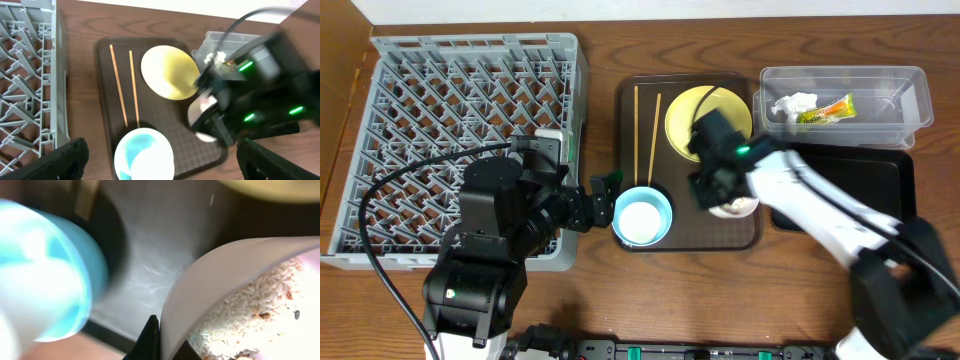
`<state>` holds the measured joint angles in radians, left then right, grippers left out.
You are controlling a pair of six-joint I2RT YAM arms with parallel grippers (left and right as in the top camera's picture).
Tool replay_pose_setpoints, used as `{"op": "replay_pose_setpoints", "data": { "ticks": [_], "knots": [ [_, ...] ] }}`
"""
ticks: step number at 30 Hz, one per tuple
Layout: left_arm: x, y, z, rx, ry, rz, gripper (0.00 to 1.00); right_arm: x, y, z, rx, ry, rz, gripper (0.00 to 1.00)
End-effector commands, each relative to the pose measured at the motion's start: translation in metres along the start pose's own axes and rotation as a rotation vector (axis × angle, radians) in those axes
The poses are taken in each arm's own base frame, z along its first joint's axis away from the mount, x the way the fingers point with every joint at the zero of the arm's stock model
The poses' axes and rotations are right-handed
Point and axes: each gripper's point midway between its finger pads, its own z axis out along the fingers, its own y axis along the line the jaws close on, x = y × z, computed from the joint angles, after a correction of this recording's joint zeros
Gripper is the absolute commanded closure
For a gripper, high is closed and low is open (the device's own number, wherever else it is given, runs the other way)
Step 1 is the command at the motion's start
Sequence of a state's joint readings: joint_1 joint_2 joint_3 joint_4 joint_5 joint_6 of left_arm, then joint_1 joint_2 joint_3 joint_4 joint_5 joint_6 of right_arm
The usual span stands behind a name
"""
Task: Sort waste into correct bins and load items into the dishwasher
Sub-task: 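Tip the white bowl over the black tray to pour out rice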
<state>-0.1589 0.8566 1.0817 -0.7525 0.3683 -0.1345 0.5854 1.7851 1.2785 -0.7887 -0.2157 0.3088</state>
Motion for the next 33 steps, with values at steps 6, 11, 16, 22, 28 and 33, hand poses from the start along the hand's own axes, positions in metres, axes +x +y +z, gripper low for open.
{"op": "replay_pose_setpoints", "data": {
  "ticks": [6, 11, 16, 22, 28, 33],
  "knots": [
    [-0.006, -0.005, -0.005, 0.018, -0.017, 0.004, 0.05, -0.039, -0.033, -0.078, -0.275, -0.147, 0.24, 0.99],
    [-0.006, -0.005, -0.005, 0.018, -0.017, 0.004, 0.05, -0.038, -0.075, -0.079, -0.399, -0.18, 0.3, 0.99],
    [-0.006, -0.005, -0.005, 0.018, -0.017, 0.004, 0.05, -0.044, -0.094, -0.11, -0.716, -0.339, 0.247, 0.99],
    [-0.006, -0.005, -0.005, 0.018, -0.017, 0.004, 0.05, -0.026, -0.144, -0.129, -0.864, -0.503, 0.304, 0.99],
    [-0.006, -0.005, -0.005, 0.018, -0.017, 0.004, 0.05, -0.007, -0.167, -0.132, -0.921, -0.598, 0.319, 0.99],
    [-0.006, -0.005, -0.005, 0.018, -0.017, 0.004, 0.05, -0.008, -0.159, -0.146, -0.989, -0.641, 0.226, 0.99]
  ]
}}
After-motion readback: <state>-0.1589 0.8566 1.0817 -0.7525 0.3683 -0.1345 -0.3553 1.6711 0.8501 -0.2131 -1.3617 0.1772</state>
